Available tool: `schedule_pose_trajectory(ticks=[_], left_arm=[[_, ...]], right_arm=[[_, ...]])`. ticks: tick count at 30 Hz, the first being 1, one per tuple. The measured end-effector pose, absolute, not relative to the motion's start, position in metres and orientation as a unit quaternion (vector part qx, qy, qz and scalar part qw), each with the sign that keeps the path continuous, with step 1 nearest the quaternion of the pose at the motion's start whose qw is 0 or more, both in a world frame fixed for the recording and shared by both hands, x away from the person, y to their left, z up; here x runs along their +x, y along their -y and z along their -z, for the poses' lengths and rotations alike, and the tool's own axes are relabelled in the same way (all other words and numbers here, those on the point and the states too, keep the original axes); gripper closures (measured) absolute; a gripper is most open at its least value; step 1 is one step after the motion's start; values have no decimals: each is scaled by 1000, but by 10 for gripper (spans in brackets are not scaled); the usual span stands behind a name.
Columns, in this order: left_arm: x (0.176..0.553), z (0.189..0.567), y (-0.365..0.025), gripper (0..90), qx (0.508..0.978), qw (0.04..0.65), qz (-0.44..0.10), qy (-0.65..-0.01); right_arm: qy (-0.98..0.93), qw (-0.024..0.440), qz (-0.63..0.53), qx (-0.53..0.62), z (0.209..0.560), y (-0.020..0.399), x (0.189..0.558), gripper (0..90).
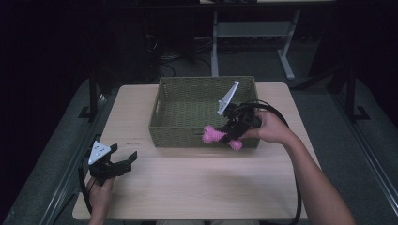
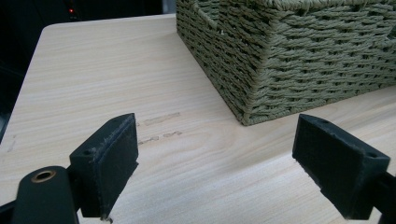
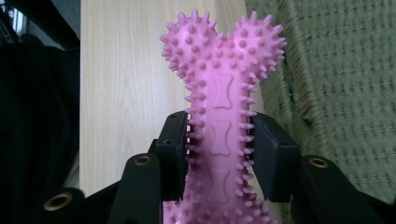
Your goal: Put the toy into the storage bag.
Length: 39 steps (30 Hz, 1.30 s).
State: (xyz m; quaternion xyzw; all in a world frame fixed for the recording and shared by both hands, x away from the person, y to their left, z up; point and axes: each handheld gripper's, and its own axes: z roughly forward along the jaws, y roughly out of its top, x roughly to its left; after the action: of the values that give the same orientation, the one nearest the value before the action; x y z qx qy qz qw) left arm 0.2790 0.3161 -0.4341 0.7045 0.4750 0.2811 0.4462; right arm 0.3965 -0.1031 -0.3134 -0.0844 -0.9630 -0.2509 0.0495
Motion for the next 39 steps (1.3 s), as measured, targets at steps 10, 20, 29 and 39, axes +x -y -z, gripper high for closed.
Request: schedule_pose_trajectory(ticks=[10,20,29,39], left_arm=[[279,434,-316,139,703,448,-280,-477],[280,435,-316,139,702,448,-279,-478],[280,435,-316,138,703,449,-279,-477],[280,435,-316,139,703,448,-277,-477]], right_arm=[[964,45,245,-90,298,97,414,581],[964,42,245,-96,289,93,432,581],[961,41,249,-117,290,99,451,581],[958,43,249,-139,299,106,469,580]])
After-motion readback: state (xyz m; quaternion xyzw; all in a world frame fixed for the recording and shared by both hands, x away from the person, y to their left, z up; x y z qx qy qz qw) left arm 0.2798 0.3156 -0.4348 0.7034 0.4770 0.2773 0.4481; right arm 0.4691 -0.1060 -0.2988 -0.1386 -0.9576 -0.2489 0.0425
